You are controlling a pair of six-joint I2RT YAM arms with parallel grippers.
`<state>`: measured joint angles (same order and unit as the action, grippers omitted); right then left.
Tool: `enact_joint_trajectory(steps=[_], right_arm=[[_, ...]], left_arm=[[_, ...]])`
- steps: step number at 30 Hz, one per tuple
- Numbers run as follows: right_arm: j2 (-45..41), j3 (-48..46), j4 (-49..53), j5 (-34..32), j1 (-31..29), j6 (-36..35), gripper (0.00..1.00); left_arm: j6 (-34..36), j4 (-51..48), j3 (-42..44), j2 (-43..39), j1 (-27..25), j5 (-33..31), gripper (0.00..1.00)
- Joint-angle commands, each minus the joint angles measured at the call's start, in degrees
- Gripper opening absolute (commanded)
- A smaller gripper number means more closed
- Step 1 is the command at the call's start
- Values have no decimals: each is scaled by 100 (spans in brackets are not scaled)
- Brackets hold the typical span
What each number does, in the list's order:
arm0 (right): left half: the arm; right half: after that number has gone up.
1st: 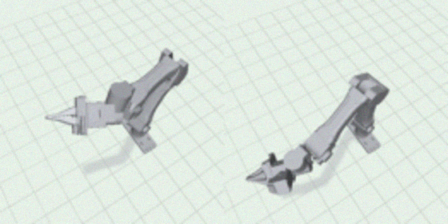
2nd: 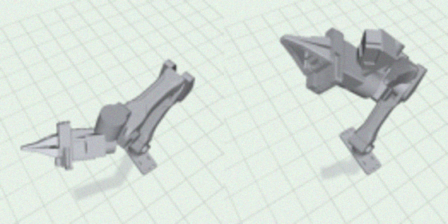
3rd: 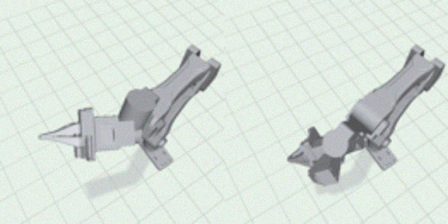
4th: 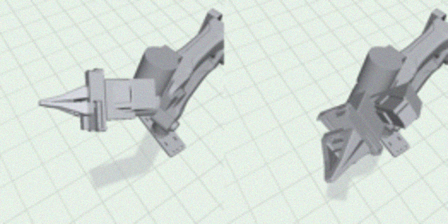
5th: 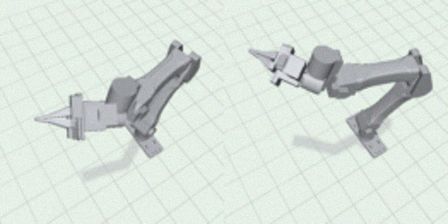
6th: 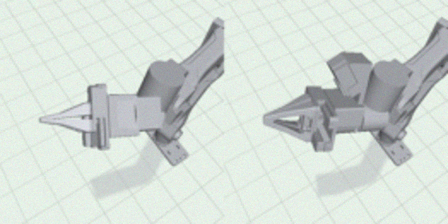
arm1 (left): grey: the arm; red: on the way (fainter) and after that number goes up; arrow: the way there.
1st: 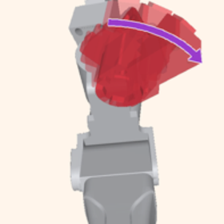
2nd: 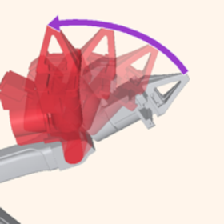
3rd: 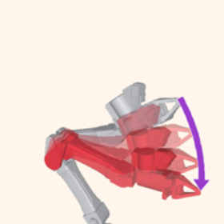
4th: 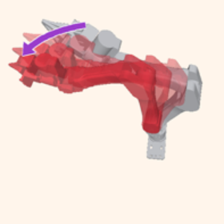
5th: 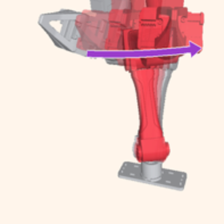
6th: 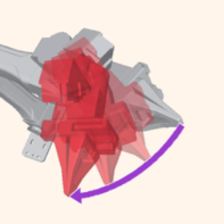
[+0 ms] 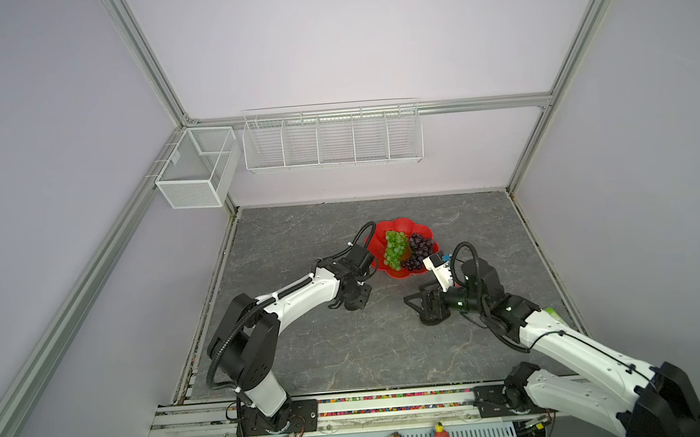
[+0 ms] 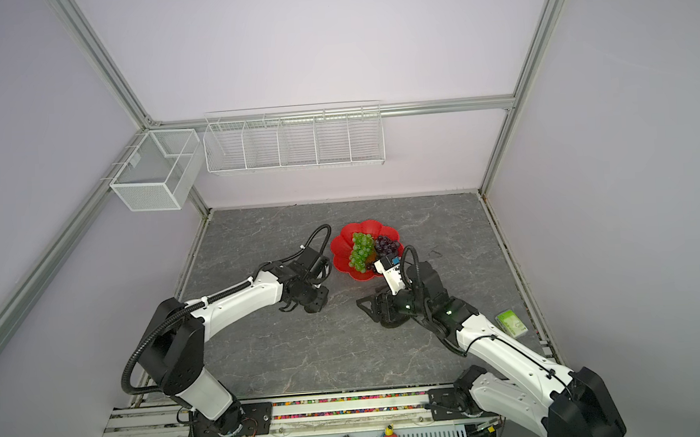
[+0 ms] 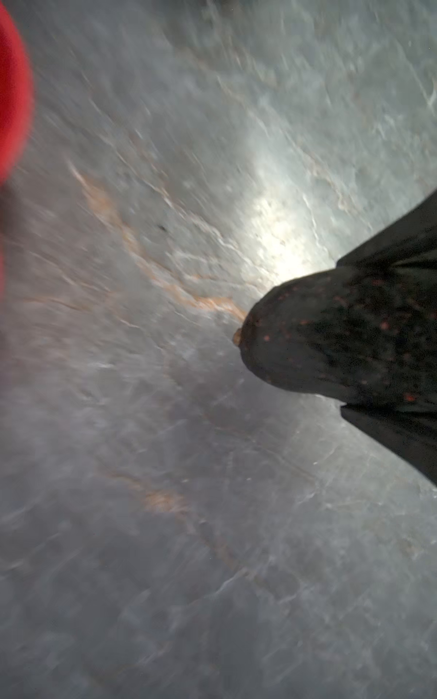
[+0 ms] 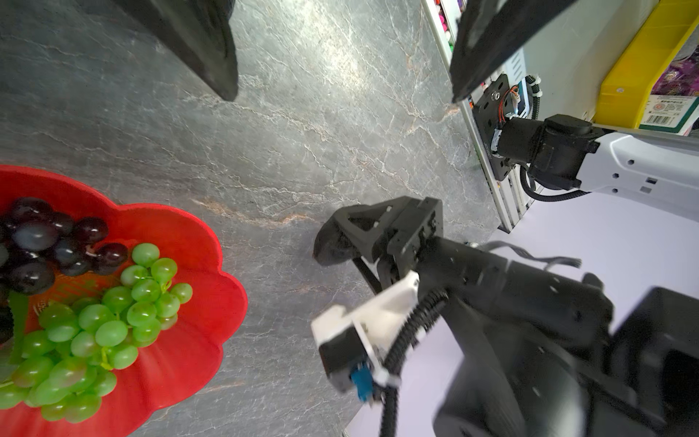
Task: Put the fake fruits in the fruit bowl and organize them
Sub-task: 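Carry the avocado into the bowl and open the left gripper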
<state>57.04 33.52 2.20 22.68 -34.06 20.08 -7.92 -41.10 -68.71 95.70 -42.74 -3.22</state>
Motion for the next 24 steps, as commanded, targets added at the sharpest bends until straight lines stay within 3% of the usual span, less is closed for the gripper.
enact_joint_trajectory(steps=[1,5,12,24], right_arm=[[-172,-16,127,-87,74,-120,89],[-217,6,252,-162,158,-62,89],[-645,-49,693,-286,225,-157,89],[-1149,-188,1072,-248,657,-265,89]], left_arm=[[515,-194,-821,206,20,116,31],[770,-438,-2097,1111,38,-121,31],[435,-997,-4121,2808,222,-358,30],[382,-1108,-5047,3627,236,-461,32]])
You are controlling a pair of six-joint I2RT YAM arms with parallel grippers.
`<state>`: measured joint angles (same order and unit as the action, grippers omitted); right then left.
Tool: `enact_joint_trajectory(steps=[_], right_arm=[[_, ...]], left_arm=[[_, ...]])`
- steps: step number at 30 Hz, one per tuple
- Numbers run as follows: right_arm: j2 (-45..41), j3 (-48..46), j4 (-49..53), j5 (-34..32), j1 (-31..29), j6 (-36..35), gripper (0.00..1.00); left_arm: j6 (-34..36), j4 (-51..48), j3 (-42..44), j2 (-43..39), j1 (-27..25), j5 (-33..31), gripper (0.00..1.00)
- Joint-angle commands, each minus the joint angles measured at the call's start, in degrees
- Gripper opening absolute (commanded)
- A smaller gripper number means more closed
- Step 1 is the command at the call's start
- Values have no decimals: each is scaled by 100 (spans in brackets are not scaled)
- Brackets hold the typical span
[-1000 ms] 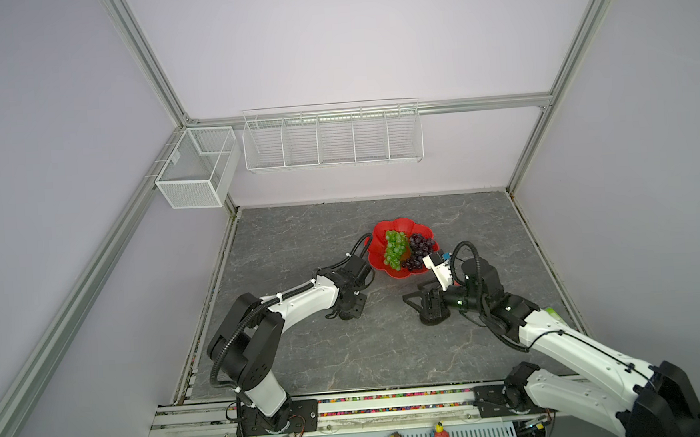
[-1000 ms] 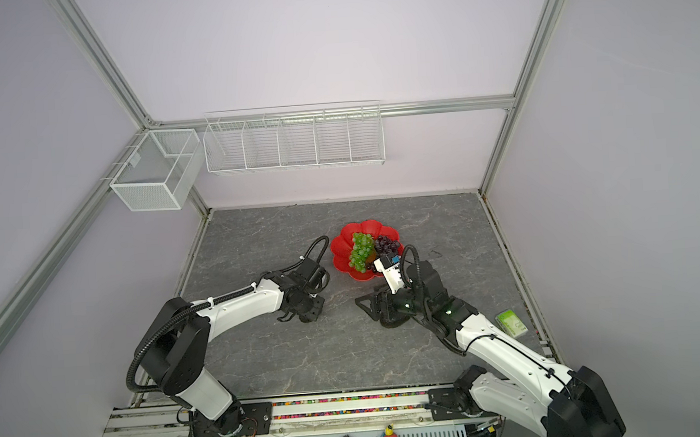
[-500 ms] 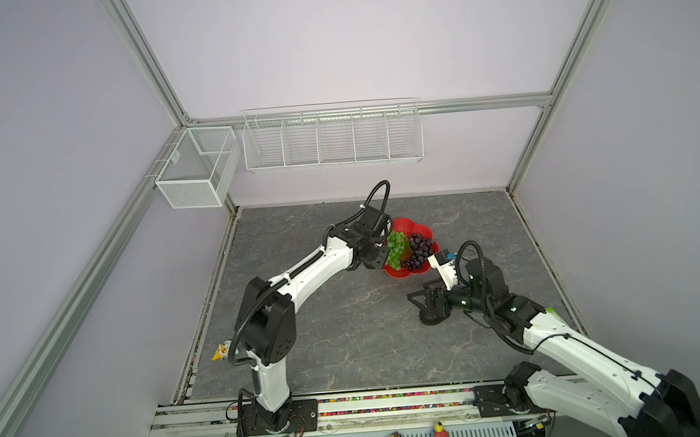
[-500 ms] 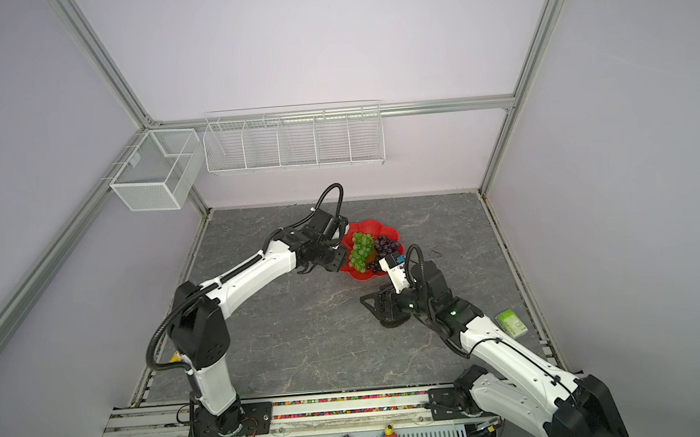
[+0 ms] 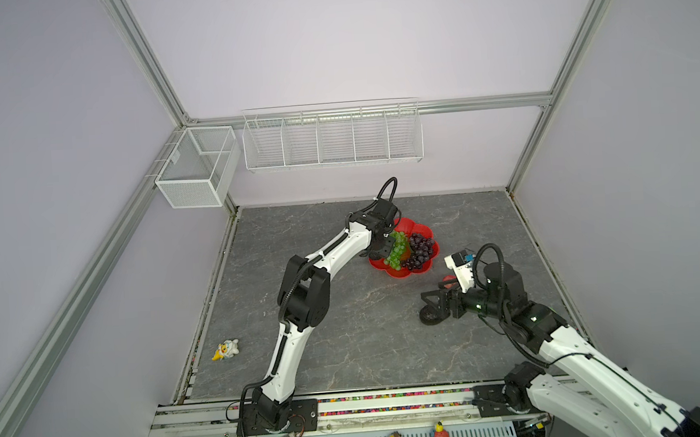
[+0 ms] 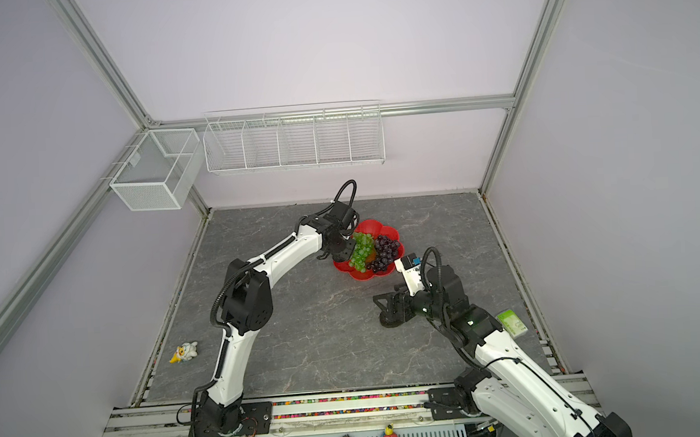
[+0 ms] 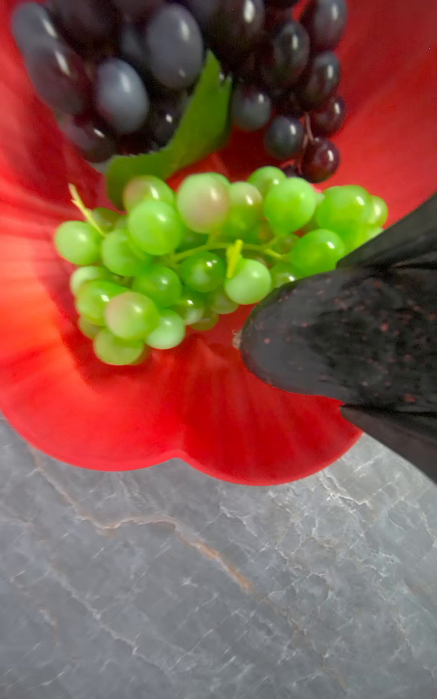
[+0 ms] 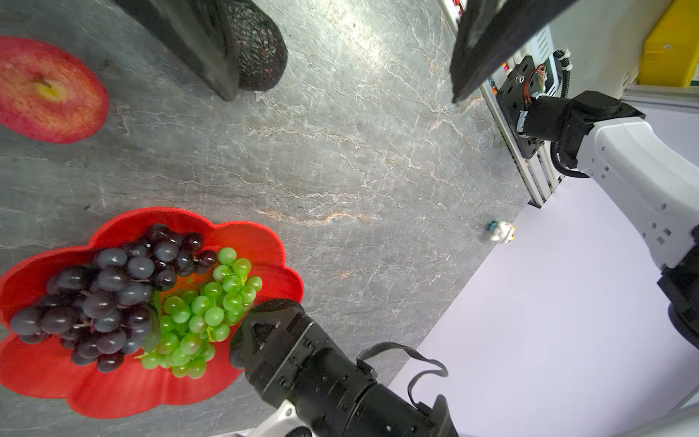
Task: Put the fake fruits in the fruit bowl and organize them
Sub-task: 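Carry the avocado into the bowl and open the left gripper, then reach the left gripper across to the second avocado and grasp it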
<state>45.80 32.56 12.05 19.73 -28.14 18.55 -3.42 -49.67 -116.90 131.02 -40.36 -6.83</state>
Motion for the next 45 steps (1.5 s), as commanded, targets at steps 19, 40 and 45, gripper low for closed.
enact_joint_trajectory(steps=[19,40,45], right_arm=[[43,-45,96,128,125,-133,89],[123,-67,62,201,287,23,89],[128,-294,463,115,441,381,89]], left_arm=[[-138,-230,-142,8,1,-52,52],[102,462,1035,-1380,-379,494,63],[591,1511,2560,-2196,-911,1517,64]])
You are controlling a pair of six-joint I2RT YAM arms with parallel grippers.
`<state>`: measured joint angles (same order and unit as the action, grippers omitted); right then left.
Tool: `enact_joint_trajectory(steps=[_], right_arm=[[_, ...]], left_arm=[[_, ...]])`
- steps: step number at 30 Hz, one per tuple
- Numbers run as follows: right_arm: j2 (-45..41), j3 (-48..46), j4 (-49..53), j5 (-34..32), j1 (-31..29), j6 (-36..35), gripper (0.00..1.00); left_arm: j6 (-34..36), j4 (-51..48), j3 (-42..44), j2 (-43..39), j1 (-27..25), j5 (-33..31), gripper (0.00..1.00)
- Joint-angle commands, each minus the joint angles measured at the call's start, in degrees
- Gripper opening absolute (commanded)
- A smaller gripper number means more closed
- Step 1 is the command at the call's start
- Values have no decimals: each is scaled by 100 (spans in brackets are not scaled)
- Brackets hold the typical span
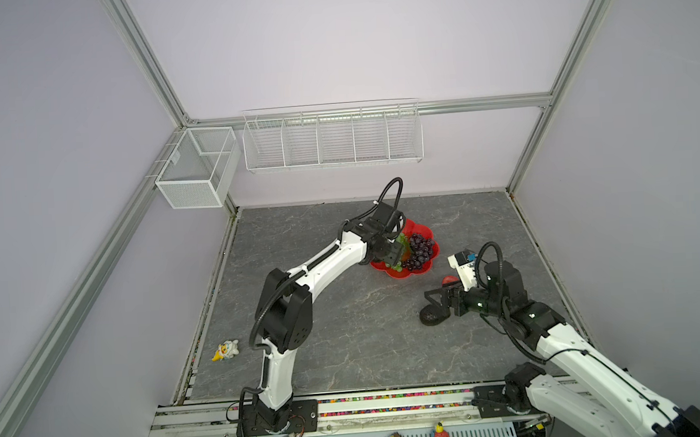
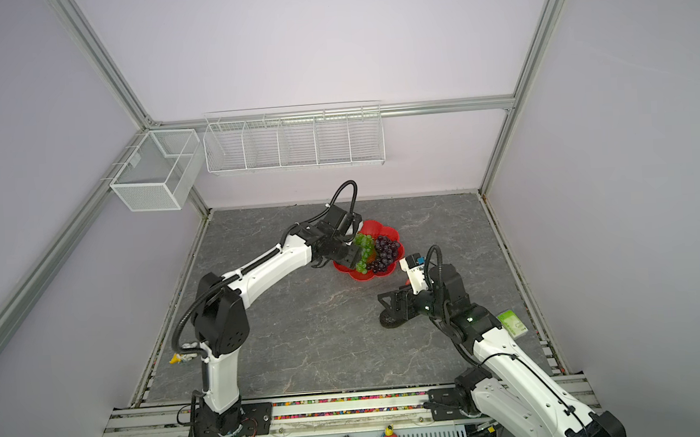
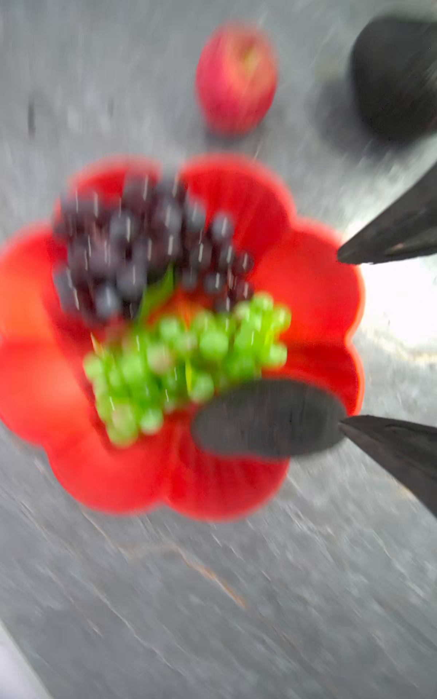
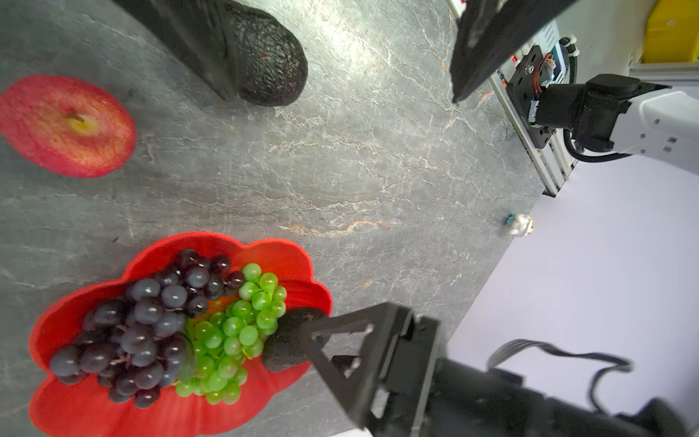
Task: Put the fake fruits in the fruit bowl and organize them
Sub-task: 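Reach the left gripper across to the second avocado and grasp it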
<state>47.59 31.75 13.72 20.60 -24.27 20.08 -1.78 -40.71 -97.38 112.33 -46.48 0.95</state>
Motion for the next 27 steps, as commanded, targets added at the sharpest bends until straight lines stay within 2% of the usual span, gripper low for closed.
enact_joint_trajectory(steps=[1,6,9,16,20,22,27], right_arm=[[-192,-325,328,57,56,325,89],[-1110,-713,1031,-146,55,558,89],[-1497,-826,1514,-291,59,676,89],[-2220,-986,1800,-237,59,902,89],[-2281,-1006,1807,-260,59,920,89],[-2237,-987,1809,-265,56,915,89],[-2249,-1002,1773,-244,55,922,89]], left_arm=[[590,927,1011,-477,-433,886,64],[705,2078,2197,-878,-932,1808,65],[651,2712,2634,-942,-1138,1949,65],[555,2985,2524,-550,-1274,1991,67],[616,2936,2362,-331,-1302,2091,70],[662,2818,2237,-199,-1324,2027,77],[682,2758,2119,-31,-1371,1959,78]])
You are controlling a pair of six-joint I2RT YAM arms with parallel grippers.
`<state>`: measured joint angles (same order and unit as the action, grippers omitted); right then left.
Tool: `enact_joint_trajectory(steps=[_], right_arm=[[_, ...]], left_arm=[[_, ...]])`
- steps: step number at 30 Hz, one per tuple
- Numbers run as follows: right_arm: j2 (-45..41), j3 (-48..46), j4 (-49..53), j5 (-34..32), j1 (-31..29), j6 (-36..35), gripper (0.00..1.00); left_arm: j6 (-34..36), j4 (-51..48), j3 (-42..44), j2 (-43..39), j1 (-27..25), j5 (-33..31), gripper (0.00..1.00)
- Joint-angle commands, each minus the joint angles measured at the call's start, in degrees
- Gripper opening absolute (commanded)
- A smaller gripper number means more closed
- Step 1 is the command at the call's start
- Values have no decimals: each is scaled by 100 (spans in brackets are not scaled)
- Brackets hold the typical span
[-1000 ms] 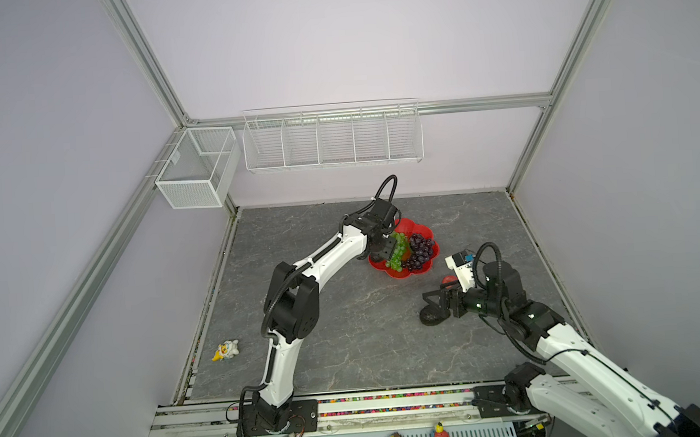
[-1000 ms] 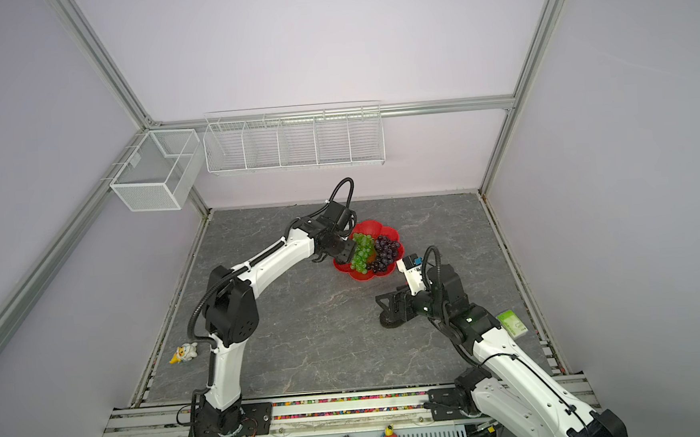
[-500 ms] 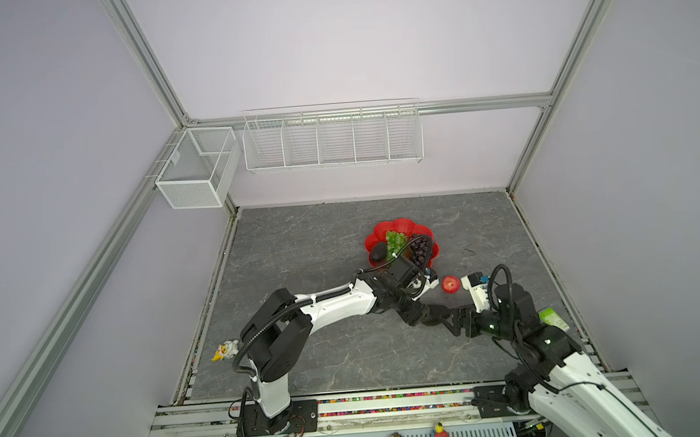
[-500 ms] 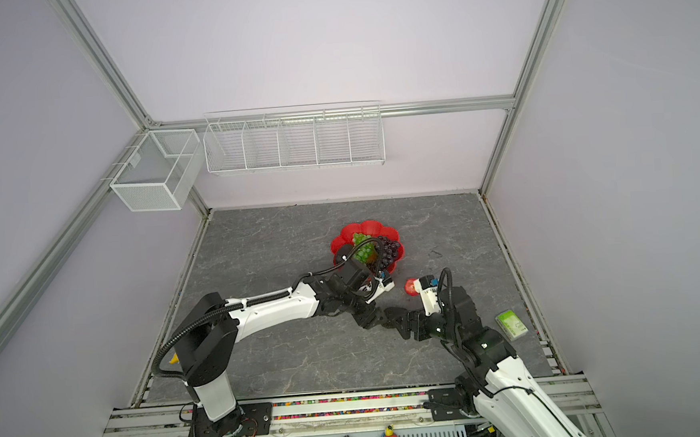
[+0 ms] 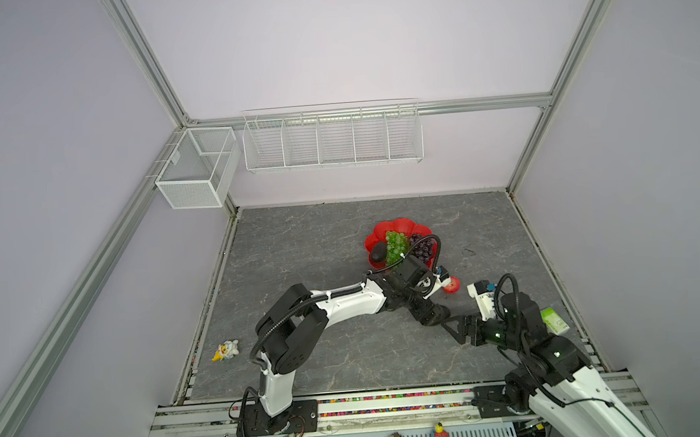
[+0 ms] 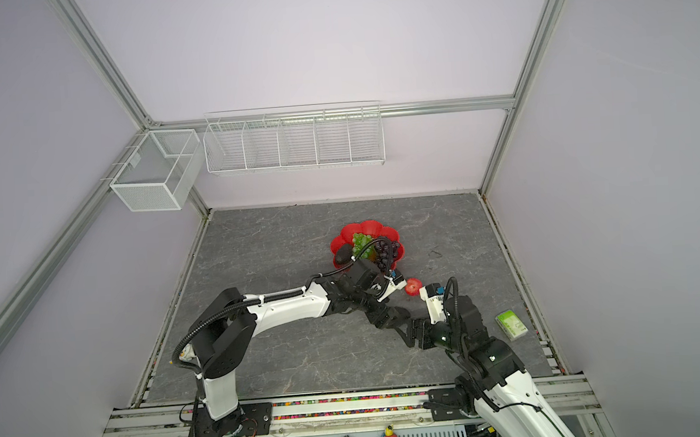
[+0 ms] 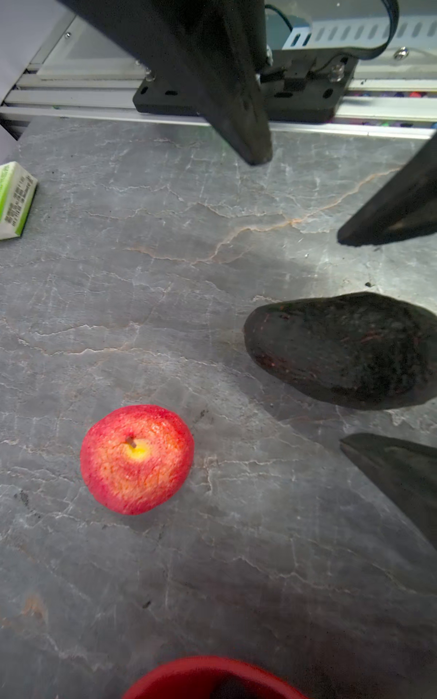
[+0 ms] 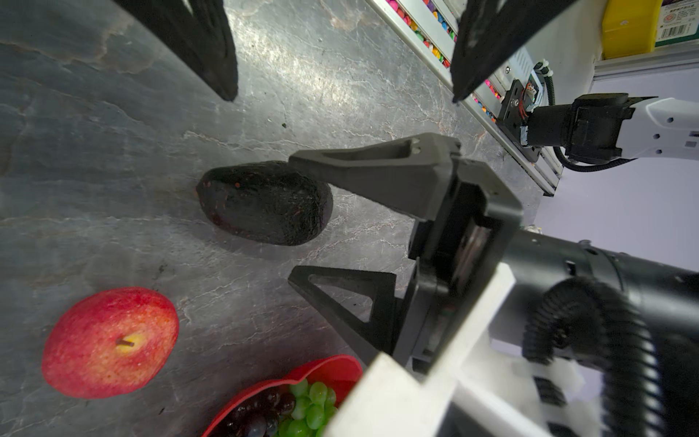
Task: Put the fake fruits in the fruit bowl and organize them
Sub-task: 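Reach the left gripper across to the second avocado and grasp it, then carry the second avocado into the bowl and release it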
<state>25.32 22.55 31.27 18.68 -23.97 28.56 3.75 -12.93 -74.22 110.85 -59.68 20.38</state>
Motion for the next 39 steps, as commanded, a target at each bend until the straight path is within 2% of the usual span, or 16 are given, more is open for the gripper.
enact_joint_trajectory(steps=[1,13,20,22,25,30,33,35,39], right_arm=[[-48,-92,11,-58,24,84,89],[3,-141,-132,-96,24,76,89],[105,-95,-276,-93,30,71,89],[113,-89,-339,-113,24,72,89],[193,1,-475,-166,24,29,89],[616,346,-823,-144,35,-158,89],[1074,579,-1121,-67,39,-315,89],[1431,803,-1246,-48,34,-440,89],[1865,1115,-1467,-39,40,-549,89]], left_arm=[[120,-41,-214,153,-61,-5,78],[207,-371,-399,515,-167,-439,69],[303,-368,-362,377,-167,-689,55],[339,-342,-302,240,-151,-739,54],[443,-300,-141,-97,7,-498,53],[593,-434,-149,-649,579,-243,52],[794,-691,-394,-759,884,-818,52],[870,-860,-678,-696,981,-1731,54],[976,-1452,-1631,-136,1285,-2441,54]])
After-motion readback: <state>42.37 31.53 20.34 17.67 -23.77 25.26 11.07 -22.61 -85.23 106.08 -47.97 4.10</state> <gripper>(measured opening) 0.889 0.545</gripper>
